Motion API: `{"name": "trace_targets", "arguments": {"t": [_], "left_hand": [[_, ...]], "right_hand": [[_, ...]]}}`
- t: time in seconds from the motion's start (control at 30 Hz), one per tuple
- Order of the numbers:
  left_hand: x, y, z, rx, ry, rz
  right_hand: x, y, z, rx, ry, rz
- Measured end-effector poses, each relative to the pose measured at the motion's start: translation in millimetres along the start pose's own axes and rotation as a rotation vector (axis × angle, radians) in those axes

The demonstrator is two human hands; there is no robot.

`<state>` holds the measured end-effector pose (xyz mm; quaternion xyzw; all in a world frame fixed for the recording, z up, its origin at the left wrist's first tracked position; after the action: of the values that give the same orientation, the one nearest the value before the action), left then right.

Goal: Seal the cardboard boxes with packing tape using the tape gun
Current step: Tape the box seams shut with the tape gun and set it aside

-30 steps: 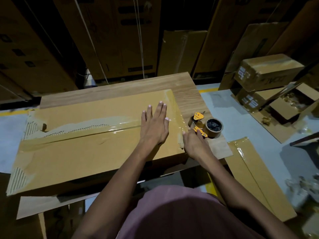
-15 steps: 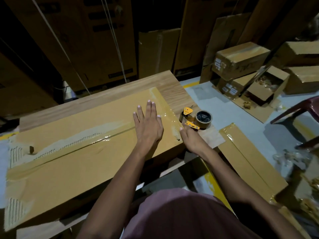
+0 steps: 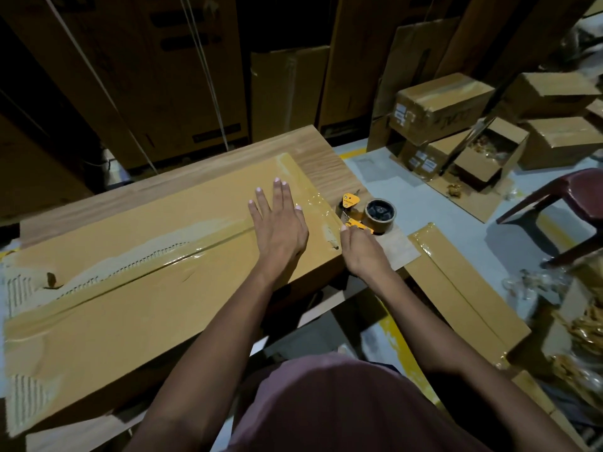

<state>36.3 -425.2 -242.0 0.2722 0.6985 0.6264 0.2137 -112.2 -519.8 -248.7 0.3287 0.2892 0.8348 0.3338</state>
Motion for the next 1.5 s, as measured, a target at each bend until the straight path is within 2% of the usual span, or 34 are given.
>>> {"name": "trace_targets", "arguments": {"t": [0.17,0.23,0.47,0.63,0.8,0.9,1.0,1.23,1.33,1.5], "left_hand": [[9,1,-3,-0.002,-0.017,0.003],[11,1,-3,0.0,-0.018,0.011],[13,4,-2,-0.025,-0.014,0.047],[12,5,0,-0.023,-0.011,0.053],[10,8,0,-0.05,-0.015,0.064],[4,8,3,-0.039,-0.006,0.069],[3,6,4,-0.031,-0.005,0.065],[1,2,3,-0.034,0.017,0.069],[1,1,3,-0.045,0.024,0.059],[2,2,4,-0.039,0.035,0.036]], "right_hand": [[32,13,5,0.347,0.056,-0.106],[25,13,13,0.387,0.052,-0.094],[-55,-1,74,0.353,0.056,0.042],[-105,-14,122,0.311,0.104,0.047],[-151,-26,146,0.05,0.1,0.11],[-163,-28,150,-0.047,0.083,0.085],[-138,-23,144,-0.17,0.186,0.129],[-72,0,58,-0.042,0.281,0.201],[-38,13,24,-0.109,0.337,0.327],[-37,27,2,-0.075,0.288,0.562]]}}
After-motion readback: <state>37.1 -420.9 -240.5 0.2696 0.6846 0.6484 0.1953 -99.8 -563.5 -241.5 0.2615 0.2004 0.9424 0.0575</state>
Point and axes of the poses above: each hand's wrist, its own x-axis away from the middle knuckle, its own y-axis out of the back of the hand, z = x × y, the point moved 2 cm from there along -x, towards the middle knuckle, and after that the axes turned 10 degrees about -x, right-handed, at the moved point
